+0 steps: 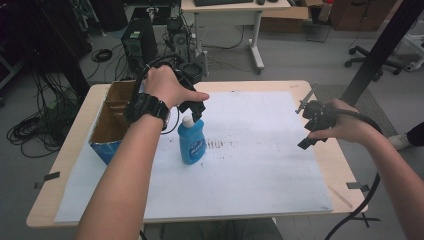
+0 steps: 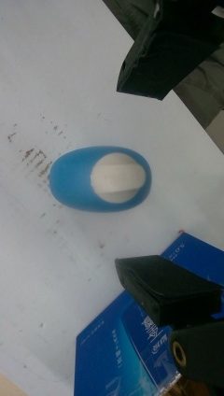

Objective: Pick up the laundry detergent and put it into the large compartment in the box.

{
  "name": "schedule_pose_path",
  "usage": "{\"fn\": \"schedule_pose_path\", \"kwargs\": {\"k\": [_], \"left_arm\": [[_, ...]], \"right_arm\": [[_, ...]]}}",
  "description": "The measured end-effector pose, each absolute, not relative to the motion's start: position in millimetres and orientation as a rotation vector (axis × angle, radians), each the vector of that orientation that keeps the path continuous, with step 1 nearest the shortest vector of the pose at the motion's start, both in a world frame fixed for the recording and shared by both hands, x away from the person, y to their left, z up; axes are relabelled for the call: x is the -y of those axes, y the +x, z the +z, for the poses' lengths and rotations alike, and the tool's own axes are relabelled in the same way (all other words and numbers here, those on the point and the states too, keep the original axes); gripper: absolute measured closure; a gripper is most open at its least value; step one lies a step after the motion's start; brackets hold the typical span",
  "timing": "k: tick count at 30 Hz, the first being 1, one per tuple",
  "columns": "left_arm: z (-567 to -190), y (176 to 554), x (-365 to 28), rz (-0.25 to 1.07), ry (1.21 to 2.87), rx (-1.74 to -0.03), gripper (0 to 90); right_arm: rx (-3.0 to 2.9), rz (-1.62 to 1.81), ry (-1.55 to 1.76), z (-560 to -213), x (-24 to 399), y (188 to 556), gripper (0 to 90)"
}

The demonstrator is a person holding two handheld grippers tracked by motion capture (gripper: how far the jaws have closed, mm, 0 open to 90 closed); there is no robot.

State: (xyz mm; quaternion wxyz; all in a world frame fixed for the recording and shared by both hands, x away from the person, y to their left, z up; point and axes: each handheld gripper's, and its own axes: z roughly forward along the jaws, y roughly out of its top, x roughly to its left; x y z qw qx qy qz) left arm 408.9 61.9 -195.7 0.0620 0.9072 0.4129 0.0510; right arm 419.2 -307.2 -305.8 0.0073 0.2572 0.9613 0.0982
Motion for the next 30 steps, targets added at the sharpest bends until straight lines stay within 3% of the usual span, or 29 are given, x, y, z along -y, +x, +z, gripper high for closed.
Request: {"fn": "schedule_pose_path", "kwargs": {"k": [30], "left_arm": [[-213.0,417.7,-57.1,0.056,2.798,-1.227,13.4]], "right_arm": [[-3.011,0.297,0.808,-307.7,308.3,419.5,14.7]]}}
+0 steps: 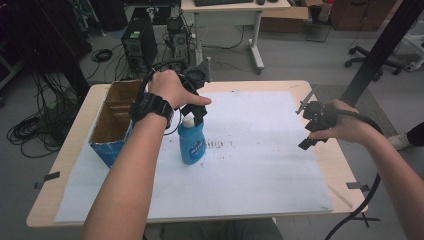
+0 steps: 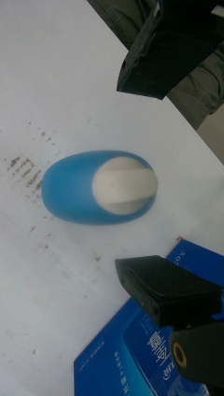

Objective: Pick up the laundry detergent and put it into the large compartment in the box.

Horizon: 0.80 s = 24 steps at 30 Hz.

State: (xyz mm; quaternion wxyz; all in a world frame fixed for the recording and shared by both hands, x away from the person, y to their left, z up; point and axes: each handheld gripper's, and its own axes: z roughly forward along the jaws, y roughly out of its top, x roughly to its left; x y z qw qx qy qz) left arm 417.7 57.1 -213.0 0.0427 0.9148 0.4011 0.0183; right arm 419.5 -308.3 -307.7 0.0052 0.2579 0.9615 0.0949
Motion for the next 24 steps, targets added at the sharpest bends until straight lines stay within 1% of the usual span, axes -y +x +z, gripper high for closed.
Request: {"fn": "schedule_pose_path", "kwargs": {"k": [24], "left_arm": [[-224.9,423.7,-52.6,0.037,2.841,-1.221,12.8]], "right_arm": [[-3.01,0.288,0.816,-308.5,311.2,418.2,14.4]]}}
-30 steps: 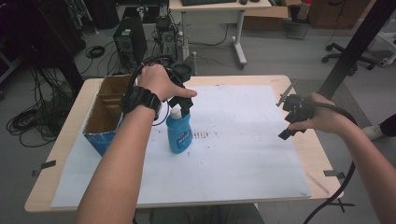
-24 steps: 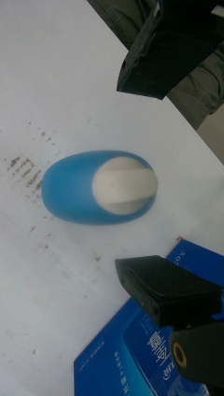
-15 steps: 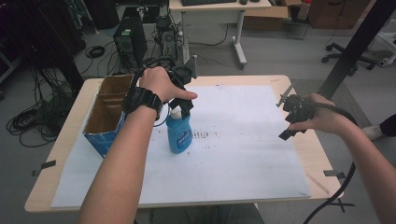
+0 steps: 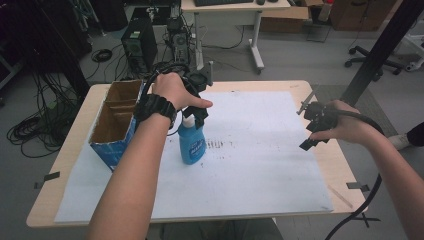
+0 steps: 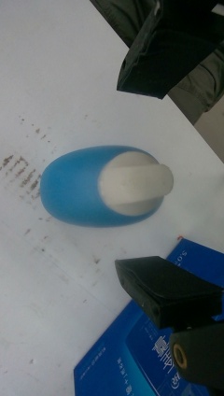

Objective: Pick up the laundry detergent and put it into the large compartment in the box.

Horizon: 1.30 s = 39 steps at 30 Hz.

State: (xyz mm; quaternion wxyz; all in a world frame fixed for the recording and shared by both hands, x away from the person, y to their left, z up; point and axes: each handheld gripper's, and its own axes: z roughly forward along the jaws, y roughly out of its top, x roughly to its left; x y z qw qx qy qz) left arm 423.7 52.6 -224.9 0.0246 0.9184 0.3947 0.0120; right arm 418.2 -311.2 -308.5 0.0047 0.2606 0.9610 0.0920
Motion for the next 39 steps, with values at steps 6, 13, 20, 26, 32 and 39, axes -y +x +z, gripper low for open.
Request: {"fn": "schedule_pose_path", "kwargs": {"k": [6,13,20,26,32,39], "left_arm": [[-228.7,425.6,-52.4,0.042,2.855,-1.236,12.7],[-238.3,425.1,-53.7,0.022,2.842,-1.245,12.8],[-245.7,425.3,-54.3,0.015,2.843,-1.25,12.6],[-252.5,426.2,-53.6,0.005,2.85,-1.248,12.7],[-257.7,427.8,-52.3,0.015,2.863,-1.246,12.6],[-266.4,428.3,-51.6,0.011,2.864,-1.251,12.8]], "right_arm": [[-3.013,0.284,0.819,-310.7,311.6,418.3,14.4],[-3.014,0.285,0.816,-311.4,311.4,418.1,14.4],[-3.014,0.285,0.816,-311.6,311.4,417.8,14.5],[-3.016,0.281,0.82,-312.4,311.7,417.6,14.5],[-3.016,0.281,0.82,-312.8,311.8,417.7,14.4],[-3.017,0.276,0.822,-314.3,313.4,417.1,14.4]]}}
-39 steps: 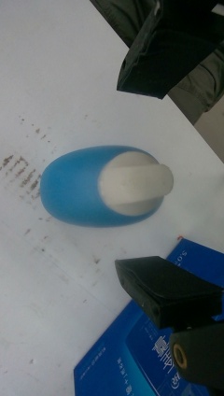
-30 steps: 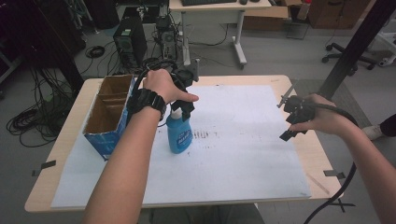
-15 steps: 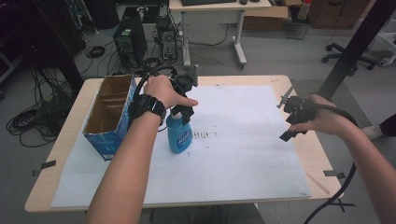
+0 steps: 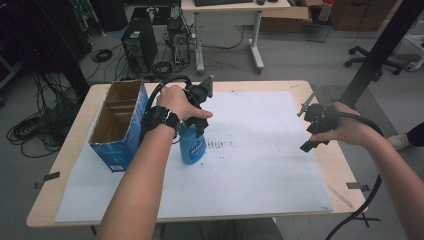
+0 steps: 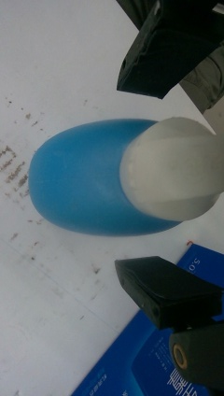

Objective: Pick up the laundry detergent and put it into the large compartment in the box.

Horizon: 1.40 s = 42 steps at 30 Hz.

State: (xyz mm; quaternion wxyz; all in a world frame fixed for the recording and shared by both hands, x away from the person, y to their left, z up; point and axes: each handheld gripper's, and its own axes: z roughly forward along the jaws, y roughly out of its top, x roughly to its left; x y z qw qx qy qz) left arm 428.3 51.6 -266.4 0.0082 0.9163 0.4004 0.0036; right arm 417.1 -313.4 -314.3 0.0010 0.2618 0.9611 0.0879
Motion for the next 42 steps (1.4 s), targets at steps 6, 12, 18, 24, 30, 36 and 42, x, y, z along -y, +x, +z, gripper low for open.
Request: {"fn": "schedule_pose_path", "kwargs": {"k": [6,12,18,24,30,36,42], "left_arm": [[-271.6,428.4,-50.8,0.028,2.878,-1.252,12.8],[-275.2,428.7,-49.5,0.03,2.883,-1.253,13.2],[-281.3,428.0,-49.5,0.021,2.886,-1.261,13.5],[-283.9,427.6,-48.8,0.034,2.889,-1.263,14.9],[-286.1,427.3,-46.6,0.052,2.894,-1.264,18.9],[-286.6,428.2,-46.1,0.065,2.899,-1.261,23.2],[-287.0,428.6,-47.4,0.081,2.907,-1.259,28.1]], "right_arm": [[-3.019,0.279,0.824,-314.4,312.6,417.1,14.3],[-3.02,0.274,0.822,-315.3,312.5,417.4,14.2],[-3.02,0.274,0.825,-314.9,312.9,416.9,14.3],[-3.02,0.271,0.828,-315.0,313.0,416.3,14.2],[-3.022,0.272,0.825,-315.8,313.2,416.0,14.2],[-3.021,0.272,0.831,-316.1,314.0,415.8,14.3],[-3.022,0.271,0.832,-317.3,314.5,416.0,14.2]]}}
